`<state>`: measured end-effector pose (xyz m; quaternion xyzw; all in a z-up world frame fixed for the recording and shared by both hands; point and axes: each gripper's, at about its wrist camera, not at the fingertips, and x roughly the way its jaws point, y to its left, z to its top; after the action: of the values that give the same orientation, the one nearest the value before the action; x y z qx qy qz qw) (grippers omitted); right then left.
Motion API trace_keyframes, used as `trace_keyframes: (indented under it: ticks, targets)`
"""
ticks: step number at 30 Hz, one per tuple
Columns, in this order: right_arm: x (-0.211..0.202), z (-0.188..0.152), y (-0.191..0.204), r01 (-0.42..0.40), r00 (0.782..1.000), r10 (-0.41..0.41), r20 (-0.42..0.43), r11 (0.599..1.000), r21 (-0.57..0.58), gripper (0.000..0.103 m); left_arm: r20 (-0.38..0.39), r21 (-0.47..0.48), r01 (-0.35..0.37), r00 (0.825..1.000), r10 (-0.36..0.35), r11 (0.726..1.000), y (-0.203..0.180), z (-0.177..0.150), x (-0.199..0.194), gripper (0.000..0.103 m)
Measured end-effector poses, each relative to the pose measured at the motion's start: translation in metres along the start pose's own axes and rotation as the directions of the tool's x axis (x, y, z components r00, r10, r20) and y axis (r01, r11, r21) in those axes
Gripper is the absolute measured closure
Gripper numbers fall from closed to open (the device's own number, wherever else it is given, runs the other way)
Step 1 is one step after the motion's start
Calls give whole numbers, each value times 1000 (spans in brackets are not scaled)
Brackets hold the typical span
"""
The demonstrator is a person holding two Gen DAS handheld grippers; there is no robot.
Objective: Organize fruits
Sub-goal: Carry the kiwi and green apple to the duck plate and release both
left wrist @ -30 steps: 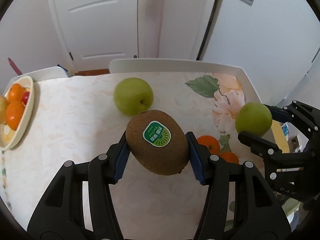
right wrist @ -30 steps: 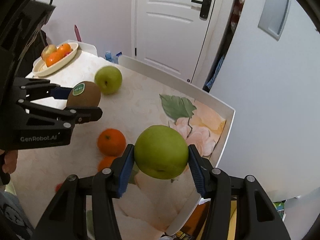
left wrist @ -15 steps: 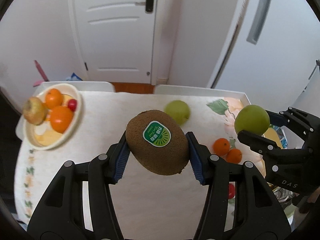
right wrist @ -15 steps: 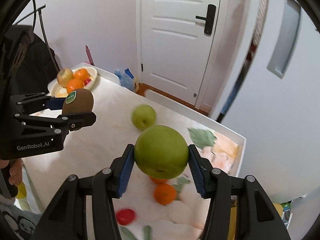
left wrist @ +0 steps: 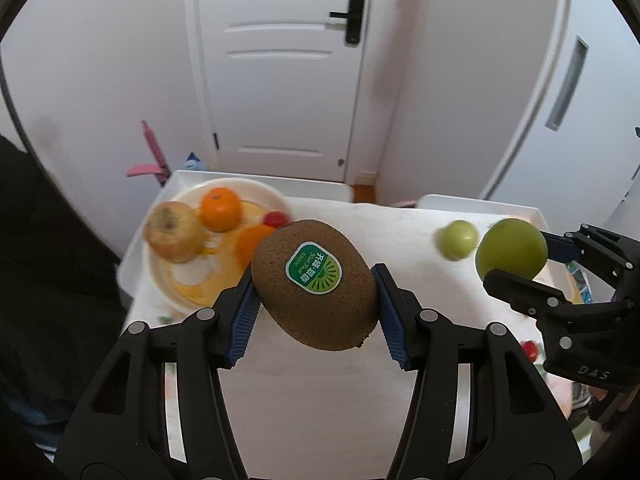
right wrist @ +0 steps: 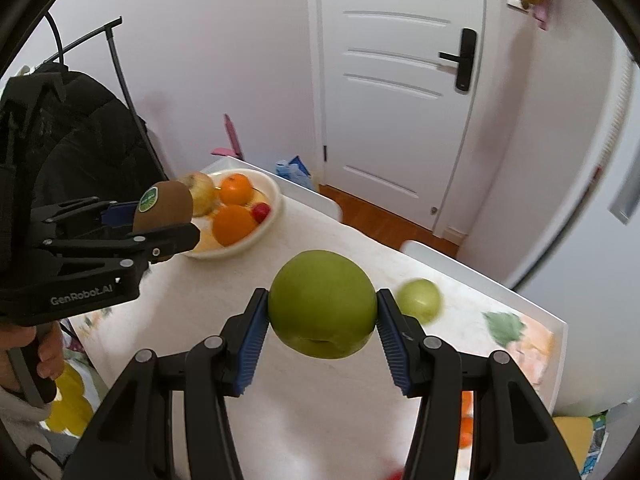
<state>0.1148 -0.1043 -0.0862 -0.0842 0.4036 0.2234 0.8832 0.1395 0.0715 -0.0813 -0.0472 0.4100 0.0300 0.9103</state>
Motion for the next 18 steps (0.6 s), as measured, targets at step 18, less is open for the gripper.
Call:
trace_keyframes:
  ticks: [18]
  targets:
    - [93, 39, 84, 2, 998, 3, -57, 996, 91, 54, -117, 135, 55, 992, -39, 989, 96, -7, 88, 44]
